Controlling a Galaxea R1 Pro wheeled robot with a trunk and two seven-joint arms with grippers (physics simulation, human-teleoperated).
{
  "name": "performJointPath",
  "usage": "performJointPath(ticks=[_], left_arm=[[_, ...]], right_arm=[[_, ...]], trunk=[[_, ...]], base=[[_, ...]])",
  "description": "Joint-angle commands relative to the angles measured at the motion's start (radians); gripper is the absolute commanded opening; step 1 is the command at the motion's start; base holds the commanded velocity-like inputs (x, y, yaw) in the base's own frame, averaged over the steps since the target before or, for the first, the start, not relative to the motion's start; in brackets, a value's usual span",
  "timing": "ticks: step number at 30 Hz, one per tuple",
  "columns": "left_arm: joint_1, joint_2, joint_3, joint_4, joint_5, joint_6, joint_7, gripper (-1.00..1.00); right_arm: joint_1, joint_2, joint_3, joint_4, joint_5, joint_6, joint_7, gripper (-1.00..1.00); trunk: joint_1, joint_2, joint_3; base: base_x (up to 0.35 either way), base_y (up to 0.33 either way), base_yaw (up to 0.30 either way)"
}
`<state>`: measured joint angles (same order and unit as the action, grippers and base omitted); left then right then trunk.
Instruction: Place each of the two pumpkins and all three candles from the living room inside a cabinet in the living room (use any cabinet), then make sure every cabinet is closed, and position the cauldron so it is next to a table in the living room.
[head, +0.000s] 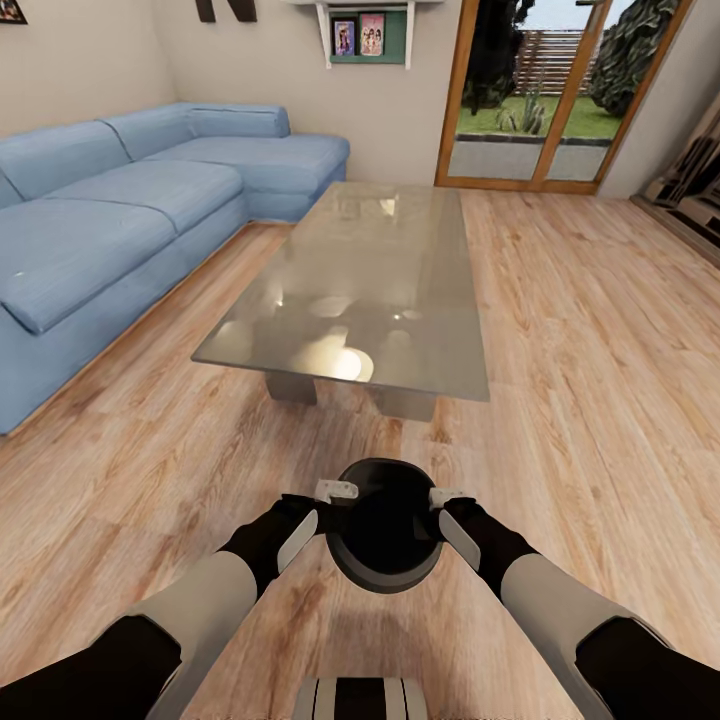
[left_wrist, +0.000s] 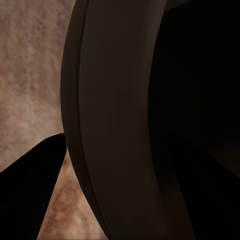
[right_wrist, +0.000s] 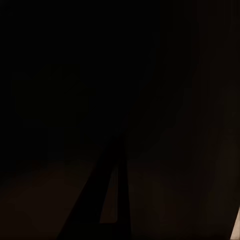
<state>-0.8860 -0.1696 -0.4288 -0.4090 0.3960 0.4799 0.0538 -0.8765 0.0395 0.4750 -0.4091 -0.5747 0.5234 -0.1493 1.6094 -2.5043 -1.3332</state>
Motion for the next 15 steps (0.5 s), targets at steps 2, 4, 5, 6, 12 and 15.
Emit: performJointPath(ticks=[2,4,5,6,12,15], left_arm=[[-0.001,0.001,-0.022,-0.014,0.027,-0.012,0.006,-1.00],[-0.001,0.001,-0.022,-0.014,0.027,-0.012,0.006,-1.00],[-0.001,0.001,-0.022,-0.014,0.027,-0.012,0.006,-1.00],[-0.001,0.001,-0.022,-0.014,0.027,-0.012,0.006,-1.00],[-0.001,0.001,-0.022,-0.014,0.027,-0.012,0.006,-1.00],[-0.001,0.001,-0.022,-0.014,0.027,-0.012,0.006,-1.00]], right_arm=[[-0.001,-0.006,-0.001,0.007,0.009,0.007,-0.010,-1.00],[-0.001,-0.006,-0.001,0.007,0.008,0.007,-0.010,-1.00],[-0.001,-0.006,-0.001,0.007,0.008,0.007,-0.010,-1.00],[-0.001,-0.006,-0.001,0.007,0.008,0.007,-0.010,-1.00],[-0.001,-0.006,-0.001,0.007,0.008,0.007,-0.010,-1.00],[-0.002,-0.006,-0.001,0.007,0.008,0.008,-0.010,-1.00]], trunk=[[0.000,0.000,-0.004],[0.000,0.000,-0.007],[0.000,0.000,-0.009],[0.000,0.000,-0.010],[0.000,0.000,-0.020],[0.000,0.000,-0.022]], base=[[0.000,0.000,0.000],[0.000,0.000,0.000],[0.000,0.000,0.000],[0.000,0.000,0.000],[0.000,0.000,0.000],[0.000,0.000,0.000]])
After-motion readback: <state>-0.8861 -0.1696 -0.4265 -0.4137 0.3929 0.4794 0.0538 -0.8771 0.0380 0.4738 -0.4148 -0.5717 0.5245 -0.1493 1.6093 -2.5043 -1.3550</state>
